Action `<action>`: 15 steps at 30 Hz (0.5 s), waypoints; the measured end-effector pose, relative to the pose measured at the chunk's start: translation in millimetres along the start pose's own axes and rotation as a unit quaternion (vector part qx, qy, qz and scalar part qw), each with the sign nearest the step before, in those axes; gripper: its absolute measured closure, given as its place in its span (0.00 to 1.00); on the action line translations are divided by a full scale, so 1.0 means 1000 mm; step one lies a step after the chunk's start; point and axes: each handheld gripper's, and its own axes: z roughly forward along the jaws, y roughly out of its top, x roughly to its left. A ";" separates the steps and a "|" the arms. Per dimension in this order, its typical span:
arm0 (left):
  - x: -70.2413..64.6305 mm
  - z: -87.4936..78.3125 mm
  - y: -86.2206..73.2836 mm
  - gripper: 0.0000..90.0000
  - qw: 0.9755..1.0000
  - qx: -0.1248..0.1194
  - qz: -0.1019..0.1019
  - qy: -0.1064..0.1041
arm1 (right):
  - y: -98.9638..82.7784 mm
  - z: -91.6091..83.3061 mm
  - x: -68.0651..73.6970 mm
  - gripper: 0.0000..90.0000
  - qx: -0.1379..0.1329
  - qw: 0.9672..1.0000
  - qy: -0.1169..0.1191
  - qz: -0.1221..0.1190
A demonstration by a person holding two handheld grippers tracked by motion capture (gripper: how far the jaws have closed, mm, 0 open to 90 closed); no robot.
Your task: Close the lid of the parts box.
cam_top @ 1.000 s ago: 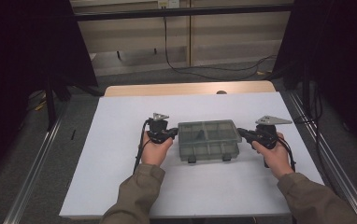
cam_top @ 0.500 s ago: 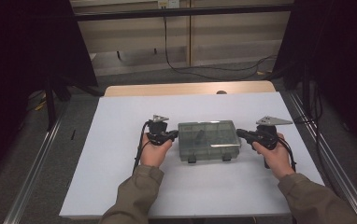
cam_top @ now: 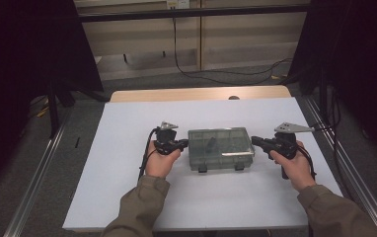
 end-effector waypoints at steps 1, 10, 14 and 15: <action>-0.001 -0.001 0.000 0.99 1.000 0.000 0.000 -0.003 | 0.000 -0.001 0.001 1.00 0.000 1.000 0.004 -0.002; -0.007 -0.008 0.003 0.98 1.000 -0.006 0.016 -0.018 | 0.000 -0.002 0.008 1.00 0.006 1.000 0.019 -0.014; -0.012 -0.008 0.001 0.98 0.999 -0.003 0.027 -0.025 | -0.002 0.000 0.010 1.00 0.010 1.000 0.019 -0.019; -0.014 -0.008 0.000 0.98 0.999 0.000 0.026 -0.026 | -0.002 0.001 0.010 1.00 0.013 1.000 0.020 -0.020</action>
